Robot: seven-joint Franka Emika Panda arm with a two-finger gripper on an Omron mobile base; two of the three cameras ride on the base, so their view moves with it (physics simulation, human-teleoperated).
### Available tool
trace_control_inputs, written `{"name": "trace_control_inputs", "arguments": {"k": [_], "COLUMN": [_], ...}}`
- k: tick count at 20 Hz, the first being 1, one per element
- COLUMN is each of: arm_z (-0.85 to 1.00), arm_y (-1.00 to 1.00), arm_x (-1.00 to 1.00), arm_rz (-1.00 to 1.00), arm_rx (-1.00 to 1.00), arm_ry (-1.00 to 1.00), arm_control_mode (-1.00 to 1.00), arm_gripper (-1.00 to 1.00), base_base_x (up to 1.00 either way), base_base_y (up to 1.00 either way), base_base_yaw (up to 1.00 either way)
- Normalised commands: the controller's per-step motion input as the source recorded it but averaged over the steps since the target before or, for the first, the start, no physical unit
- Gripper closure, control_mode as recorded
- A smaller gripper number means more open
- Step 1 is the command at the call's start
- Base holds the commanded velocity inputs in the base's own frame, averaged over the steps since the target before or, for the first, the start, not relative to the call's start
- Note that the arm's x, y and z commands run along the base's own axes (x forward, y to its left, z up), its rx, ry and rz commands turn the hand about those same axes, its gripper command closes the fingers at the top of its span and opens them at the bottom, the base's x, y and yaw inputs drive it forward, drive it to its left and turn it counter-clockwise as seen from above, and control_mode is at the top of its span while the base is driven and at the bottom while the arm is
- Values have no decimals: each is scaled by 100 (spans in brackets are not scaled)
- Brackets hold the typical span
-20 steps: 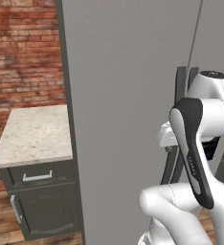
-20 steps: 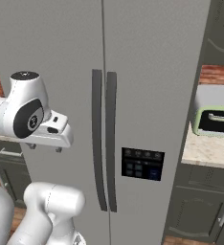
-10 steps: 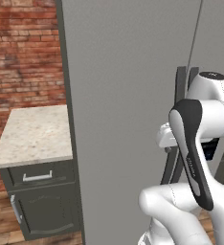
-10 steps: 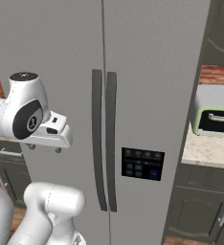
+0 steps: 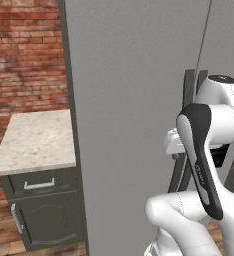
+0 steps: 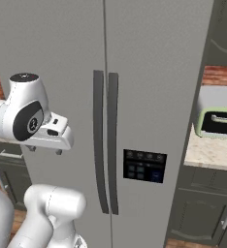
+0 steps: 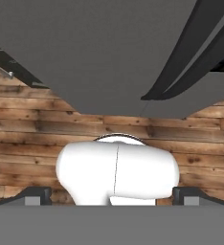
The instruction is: Open the freezer door, pick up the ice cube tray from the freezer, and place it on the dining counter.
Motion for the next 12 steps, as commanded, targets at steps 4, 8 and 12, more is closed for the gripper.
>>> {"name": "trace_control_inputs", "arguments": {"k": [4, 8, 12], "arm_z": [0, 0, 0], "arm_y": [0, 0, 0], "arm_x": [0, 0, 0], "arm_rz": [0, 0, 0], "arm_rx": [0, 0, 0], "arm_ry": [0, 0, 0], "arm_control_mode": [100, 100, 100], "arm_gripper": [-100, -100, -100], "base_base_x": [0, 0, 0], "base_base_y": [20, 32, 39], "base_base_yaw": [0, 0, 0]}}
